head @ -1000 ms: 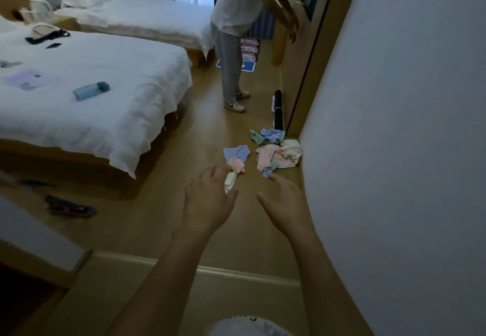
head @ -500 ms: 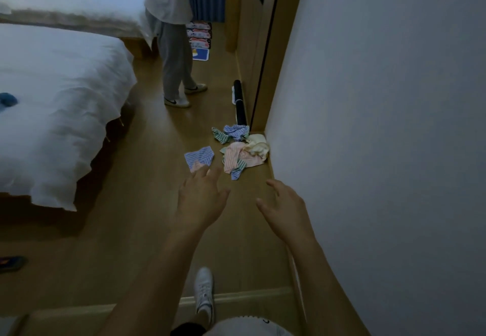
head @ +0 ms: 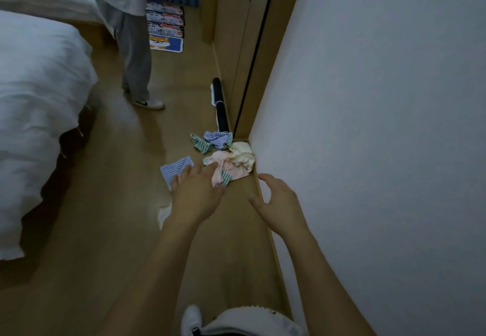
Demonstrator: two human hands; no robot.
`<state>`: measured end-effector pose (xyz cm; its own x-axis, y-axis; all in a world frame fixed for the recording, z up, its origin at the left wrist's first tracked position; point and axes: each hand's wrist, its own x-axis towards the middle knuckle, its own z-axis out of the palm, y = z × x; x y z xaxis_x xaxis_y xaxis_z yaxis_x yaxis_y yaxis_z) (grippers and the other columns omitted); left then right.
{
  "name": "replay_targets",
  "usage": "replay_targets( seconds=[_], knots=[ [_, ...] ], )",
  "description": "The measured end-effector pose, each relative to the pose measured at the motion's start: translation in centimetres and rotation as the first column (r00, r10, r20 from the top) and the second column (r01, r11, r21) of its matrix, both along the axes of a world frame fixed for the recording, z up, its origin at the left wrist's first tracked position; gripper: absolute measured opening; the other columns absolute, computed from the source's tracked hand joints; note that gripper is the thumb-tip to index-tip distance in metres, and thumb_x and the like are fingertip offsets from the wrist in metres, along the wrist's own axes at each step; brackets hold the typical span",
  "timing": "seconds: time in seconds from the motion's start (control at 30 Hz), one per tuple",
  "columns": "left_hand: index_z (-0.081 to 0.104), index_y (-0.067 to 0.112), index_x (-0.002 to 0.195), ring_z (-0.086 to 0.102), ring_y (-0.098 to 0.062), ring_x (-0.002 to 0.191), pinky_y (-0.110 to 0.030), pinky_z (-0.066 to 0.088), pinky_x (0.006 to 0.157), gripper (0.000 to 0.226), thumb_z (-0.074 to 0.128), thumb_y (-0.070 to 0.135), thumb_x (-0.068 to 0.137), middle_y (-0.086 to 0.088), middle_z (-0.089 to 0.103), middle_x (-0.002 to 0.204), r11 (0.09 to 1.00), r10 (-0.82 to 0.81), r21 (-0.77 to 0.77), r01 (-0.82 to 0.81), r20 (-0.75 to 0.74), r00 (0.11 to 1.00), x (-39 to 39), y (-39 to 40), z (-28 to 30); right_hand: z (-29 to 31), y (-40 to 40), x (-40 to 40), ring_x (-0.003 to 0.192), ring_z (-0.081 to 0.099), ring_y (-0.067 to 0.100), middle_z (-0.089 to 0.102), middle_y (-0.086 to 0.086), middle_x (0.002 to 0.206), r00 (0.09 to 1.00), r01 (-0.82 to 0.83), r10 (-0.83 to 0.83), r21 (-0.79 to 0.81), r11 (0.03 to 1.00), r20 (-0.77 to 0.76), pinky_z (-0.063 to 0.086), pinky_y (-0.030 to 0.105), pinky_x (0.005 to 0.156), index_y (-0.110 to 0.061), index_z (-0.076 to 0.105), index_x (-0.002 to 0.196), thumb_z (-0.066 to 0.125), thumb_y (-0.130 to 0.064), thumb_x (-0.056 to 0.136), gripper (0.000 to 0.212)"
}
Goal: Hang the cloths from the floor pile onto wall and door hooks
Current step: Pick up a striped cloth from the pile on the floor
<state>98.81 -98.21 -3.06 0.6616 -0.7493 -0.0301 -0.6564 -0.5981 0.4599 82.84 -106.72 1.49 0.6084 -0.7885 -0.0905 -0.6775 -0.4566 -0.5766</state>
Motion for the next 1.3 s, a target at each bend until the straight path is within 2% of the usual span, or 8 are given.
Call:
replay_targets(
  seconds=[0.13, 0.43, 0.7, 0.8, 0.9, 1.07, 1.3],
  knots=[
    [0.037, 0.034, 0.146, 0.026, -0.025, 0.144, -0.051, 0.022, 0.115, 0.057, 0.050, 0.051, 0.092, -0.001, 0.035, 0.153, 1.000, -0.005, 0.006, 0.005, -0.030, 1.000, 3.4, -2.1, -0.4, -0.4, -2.4, 3.2, 0.129, 0.044, 0.019, 0.047, 0.002, 0.142, 0.998, -0.037, 0.035, -0.037, 0.999, -0.043, 0.037, 0.032, 0.107, -0.023, 0.044, 0.141, 0.063, -0.038, 0.088, 0.058],
    [0.033, 0.032, 0.147, 0.025, -0.024, 0.143, -0.049, 0.022, 0.115, 0.060, 0.052, 0.048, 0.093, -0.002, 0.032, 0.154, 0.997, 0.068, 0.043, -0.067, -0.029, 0.997, 8.9, -6.2, -1.0, -3.0, -9.1, 10.4, 0.132, 0.042, 0.020, 0.046, 0.002, 0.144, 0.984, -0.141, 0.135, -0.049, 0.989, -0.114, 0.035, 0.037, 0.109, -0.022, 0.044, 0.142, 0.065, -0.040, 0.085, 0.063],
    [0.032, 0.034, 0.147, 0.028, -0.026, 0.141, -0.046, 0.022, 0.115, 0.060, 0.051, 0.049, 0.092, -0.002, 0.030, 0.155, 0.963, 0.239, 0.143, -0.229, -0.052, 0.970, 16.6, -13.7, -4.3, -7.2, -19.8, 20.2, 0.129, 0.044, 0.018, 0.048, 0.002, 0.142, 0.954, -0.287, 0.291, 0.069, 0.956, -0.068, 0.037, 0.033, 0.107, -0.021, 0.046, 0.140, 0.063, -0.037, 0.087, 0.058],
    [0.030, 0.035, 0.148, 0.028, -0.027, 0.141, -0.045, 0.021, 0.113, 0.062, 0.052, 0.049, 0.092, -0.002, 0.029, 0.156, 0.933, 0.327, 0.185, -0.308, -0.086, 0.941, 19.1, -17.1, -6.0, -8.5, -24.0, 24.0, 0.130, 0.043, 0.019, 0.049, 0.005, 0.142, 0.929, -0.353, 0.364, 0.131, 0.926, -0.071, 0.032, 0.027, 0.105, -0.017, 0.047, 0.140, 0.064, -0.030, 0.088, 0.056],
    [0.030, 0.035, 0.148, 0.031, -0.027, 0.140, -0.043, 0.024, 0.112, 0.063, 0.053, 0.049, 0.091, -0.002, 0.030, 0.156, 0.902, 0.398, 0.228, -0.367, -0.110, 0.911, 21.5, -20.7, -8.3, -9.9, -28.2, 27.3, 0.132, 0.042, 0.019, 0.048, 0.005, 0.142, 0.888, -0.427, 0.446, 0.161, 0.890, -0.110, 0.030, 0.026, 0.106, -0.014, 0.047, 0.139, 0.063, -0.027, 0.088, 0.055],
    [0.030, 0.033, 0.149, 0.035, -0.030, 0.138, -0.040, 0.027, 0.110, 0.067, 0.058, 0.044, 0.089, -0.008, 0.032, 0.155, 0.859, 0.465, 0.316, -0.402, -0.157, 0.871, 24.9, -24.7, -13.9, -14.3, -33.5, 32.5, 0.128, 0.045, 0.021, 0.051, 0.008, 0.139, 0.817, -0.510, 0.545, 0.203, 0.836, -0.187, 0.036, 0.029, 0.103, -0.013, 0.049, 0.137, 0.062, -0.028, 0.088, 0.052],
    [0.035, 0.028, 0.146, 0.050, -0.034, 0.123, -0.042, 0.037, 0.101, 0.065, 0.058, 0.046, 0.088, -0.008, 0.045, 0.143, 0.800, 0.479, 0.497, -0.337, -0.192, 0.857, 27.6, -24.7, -24.3, -24.5, -35.7, 37.6, 0.123, 0.051, 0.027, 0.056, 0.011, 0.132, 0.703, -0.541, 0.637, 0.344, 0.768, -0.315, 0.042, 0.036, 0.099, -0.015, 0.053, 0.132, 0.063, -0.032, 0.087, 0.049]
  ],
)
